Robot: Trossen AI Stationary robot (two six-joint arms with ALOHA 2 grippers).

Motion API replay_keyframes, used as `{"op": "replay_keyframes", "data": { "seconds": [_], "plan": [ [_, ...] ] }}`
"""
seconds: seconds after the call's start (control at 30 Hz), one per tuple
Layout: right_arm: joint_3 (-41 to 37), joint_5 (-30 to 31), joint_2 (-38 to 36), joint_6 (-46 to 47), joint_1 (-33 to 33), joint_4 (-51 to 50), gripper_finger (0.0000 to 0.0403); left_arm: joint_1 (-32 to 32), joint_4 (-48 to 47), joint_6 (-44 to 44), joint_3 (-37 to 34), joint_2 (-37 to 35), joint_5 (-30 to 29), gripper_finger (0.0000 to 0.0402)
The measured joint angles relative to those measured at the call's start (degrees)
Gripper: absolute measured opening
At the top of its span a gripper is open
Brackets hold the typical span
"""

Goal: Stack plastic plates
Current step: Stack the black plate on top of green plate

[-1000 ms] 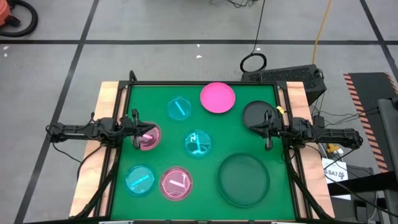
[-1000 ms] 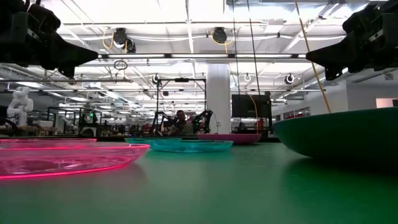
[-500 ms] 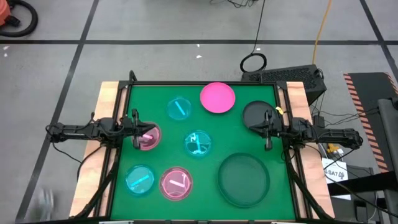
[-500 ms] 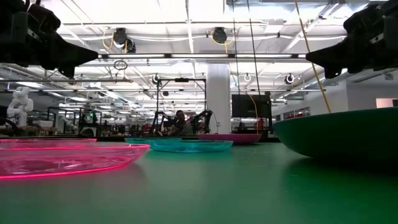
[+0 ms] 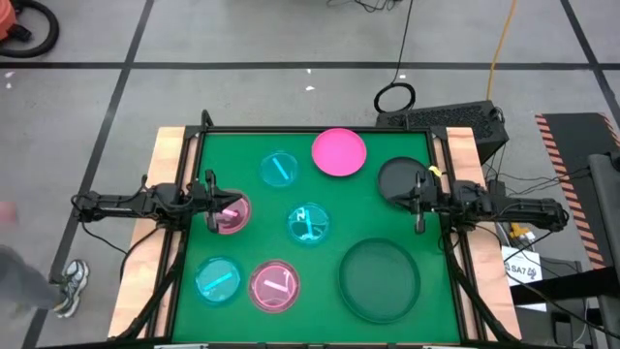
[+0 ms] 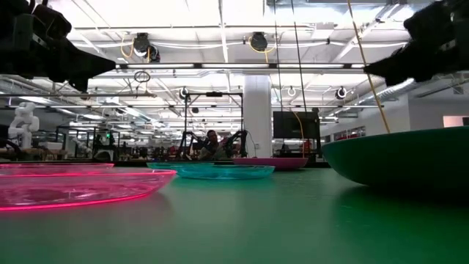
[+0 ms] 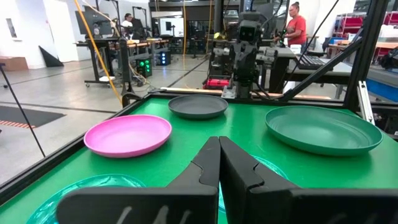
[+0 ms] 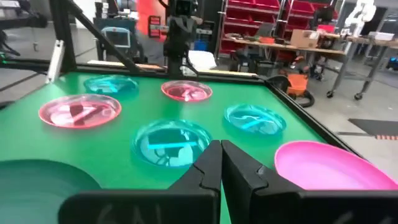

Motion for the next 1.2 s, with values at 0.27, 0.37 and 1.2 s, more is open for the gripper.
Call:
{"op": "replay_keyframes", "data": {
  "seconds": [0.27,0.37,1.2],
  "plan": [
    [11.7,-0.1,6.8,1.0,0.0,-11.1,0.0001,0.0,0.0,0.0,0.0,0.0,0.0,0.0001],
    [16.2,-0.1,10.6,2.6,0.0,-14.5,0.0001,0.0,0.0,0.0,0.0,0.0,0.0,0.0001],
    [59.9,0.0,45.4,7.4,0.0,-32.3,0.0,0.0,0.0,0.0,0.0,0.0,0.0,0.0001]
  ]
}}
